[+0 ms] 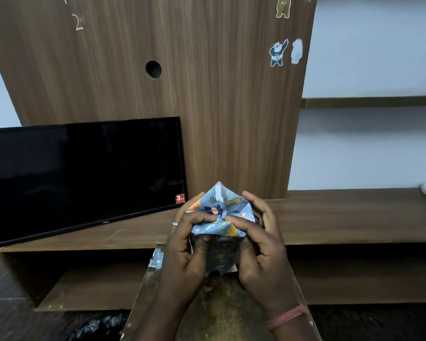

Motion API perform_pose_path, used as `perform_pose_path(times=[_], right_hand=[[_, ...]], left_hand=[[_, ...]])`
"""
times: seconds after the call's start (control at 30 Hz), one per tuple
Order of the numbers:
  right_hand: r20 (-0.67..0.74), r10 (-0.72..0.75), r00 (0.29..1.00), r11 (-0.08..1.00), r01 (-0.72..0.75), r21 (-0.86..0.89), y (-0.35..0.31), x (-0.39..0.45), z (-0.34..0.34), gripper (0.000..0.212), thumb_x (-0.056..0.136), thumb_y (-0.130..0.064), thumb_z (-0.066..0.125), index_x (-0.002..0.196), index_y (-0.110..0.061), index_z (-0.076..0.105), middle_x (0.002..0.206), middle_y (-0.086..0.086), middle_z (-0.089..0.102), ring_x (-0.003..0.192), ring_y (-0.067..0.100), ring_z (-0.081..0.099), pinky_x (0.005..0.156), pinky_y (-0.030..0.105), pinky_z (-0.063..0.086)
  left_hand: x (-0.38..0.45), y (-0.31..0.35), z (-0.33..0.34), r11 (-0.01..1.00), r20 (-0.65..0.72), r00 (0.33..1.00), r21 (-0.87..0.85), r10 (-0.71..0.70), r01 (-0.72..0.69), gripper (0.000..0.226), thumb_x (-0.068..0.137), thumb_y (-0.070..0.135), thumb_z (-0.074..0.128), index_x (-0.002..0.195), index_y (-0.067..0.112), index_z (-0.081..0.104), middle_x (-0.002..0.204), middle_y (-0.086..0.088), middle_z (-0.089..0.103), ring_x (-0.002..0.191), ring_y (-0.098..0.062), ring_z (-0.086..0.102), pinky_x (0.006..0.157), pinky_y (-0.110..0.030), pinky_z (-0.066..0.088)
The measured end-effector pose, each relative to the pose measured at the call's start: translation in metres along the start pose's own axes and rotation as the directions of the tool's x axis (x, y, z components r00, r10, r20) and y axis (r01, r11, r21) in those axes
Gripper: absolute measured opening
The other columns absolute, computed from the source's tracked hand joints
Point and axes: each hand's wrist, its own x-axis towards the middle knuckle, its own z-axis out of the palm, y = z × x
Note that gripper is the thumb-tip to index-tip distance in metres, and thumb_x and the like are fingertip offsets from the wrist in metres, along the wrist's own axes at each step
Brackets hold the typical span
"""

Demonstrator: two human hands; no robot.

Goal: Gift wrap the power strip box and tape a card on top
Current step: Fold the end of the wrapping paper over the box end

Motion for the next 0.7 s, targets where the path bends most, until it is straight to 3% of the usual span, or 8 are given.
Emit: perform_pose_path(times=[0.1, 0.17, 0.23, 0.33, 0.47, 0.57, 0.7], right_hand=[[0.012, 0.013, 1.0, 1.0, -0.013, 0.007, 0.001, -0.001, 0.002, 0.041, 0.091, 0.011, 0.048, 0.116, -0.012, 0.072, 0.152, 0.008, 0.04, 0.14, 0.025, 0.045, 0.109, 0.032, 0.043], [0.039, 0.026, 0.999, 0.999, -0.027, 0.042, -0.003, 0.002, 0.002, 0.037, 0.093, 0.008, 0.048, 0.118, -0.01, 0.069, 0.153, 0.009, 0.039, 0.141, 0.023, 0.044, 0.109, 0.029, 0.042], [0.086, 0.049, 0.995, 0.993, -0.057, 0.103, -0.008, 0.005, 0.0, 0.034, 0.095, 0.004, 0.05, 0.123, -0.007, 0.067, 0.155, 0.008, 0.039, 0.143, 0.019, 0.043, 0.111, 0.026, 0.04], [0.182, 0.093, 0.979, 0.97, -0.13, 0.206, -0.016, 0.01, -0.01, 0.036, 0.098, 0.004, 0.048, 0.127, -0.008, 0.066, 0.157, 0.001, 0.04, 0.146, 0.014, 0.038, 0.114, 0.025, 0.036], [0.236, 0.081, 0.968, 0.985, -0.114, 0.131, -0.015, 0.015, -0.02, 0.037, 0.1, 0.005, 0.05, 0.124, -0.015, 0.07, 0.153, -0.007, 0.047, 0.142, 0.01, 0.043, 0.114, 0.025, 0.038], [0.221, 0.099, 0.97, 0.986, -0.125, 0.109, -0.012, 0.016, -0.02, 0.038, 0.096, 0.008, 0.056, 0.12, -0.016, 0.073, 0.15, -0.01, 0.051, 0.139, 0.008, 0.048, 0.111, 0.023, 0.041], [0.095, 0.077, 0.992, 0.992, -0.086, 0.097, -0.009, 0.014, -0.017, 0.027, 0.092, -0.005, 0.062, 0.112, -0.015, 0.077, 0.144, -0.007, 0.058, 0.132, 0.01, 0.055, 0.107, 0.024, 0.046]], left_hand=[[-0.002, -0.004, 0.004, 1.0, 0.015, 1.0, 0.018, 0.016, -0.016, 0.016, 0.101, 0.048, 0.052, 0.11, 0.036, 0.058, 0.123, -0.002, 0.057, 0.121, -0.022, 0.058, 0.097, -0.033, 0.048], [0.002, -0.006, 0.005, 0.998, 0.025, 0.999, 0.052, 0.044, -0.046, 0.012, 0.098, 0.03, 0.059, 0.11, 0.034, 0.057, 0.119, 0.004, 0.055, 0.116, -0.016, 0.057, 0.093, -0.019, 0.043], [0.006, -0.007, 0.004, 0.996, -0.001, 0.999, 0.071, 0.05, -0.049, 0.022, 0.093, 0.014, 0.059, 0.108, 0.03, 0.058, 0.116, 0.005, 0.055, 0.113, -0.017, 0.058, 0.092, -0.018, 0.043], [0.011, -0.006, -0.004, 0.998, -0.027, 0.999, 0.044, 0.04, -0.039, 0.014, 0.094, 0.024, 0.058, 0.107, 0.028, 0.059, 0.114, 0.0, 0.057, 0.114, -0.023, 0.058, 0.097, -0.026, 0.043], [0.011, -0.001, -0.014, 1.0, -0.011, 1.0, 0.01, 0.02, -0.02, 0.012, 0.096, 0.034, 0.058, 0.108, 0.035, 0.06, 0.115, -0.001, 0.057, 0.118, -0.027, 0.057, 0.097, -0.029, 0.044], [0.009, 0.004, -0.014, 1.0, 0.021, 1.0, -0.011, -0.013, 0.013, 0.013, 0.096, 0.036, 0.059, 0.108, 0.035, 0.061, 0.118, 0.0, 0.056, 0.119, -0.026, 0.057, 0.095, -0.026, 0.045], [0.007, 0.009, -0.013, 0.999, 0.086, 0.996, -0.031, -0.022, 0.025, 0.02, 0.096, 0.046, 0.059, 0.11, 0.033, 0.063, 0.119, 0.003, 0.056, 0.118, -0.023, 0.058, 0.094, -0.02, 0.045]])
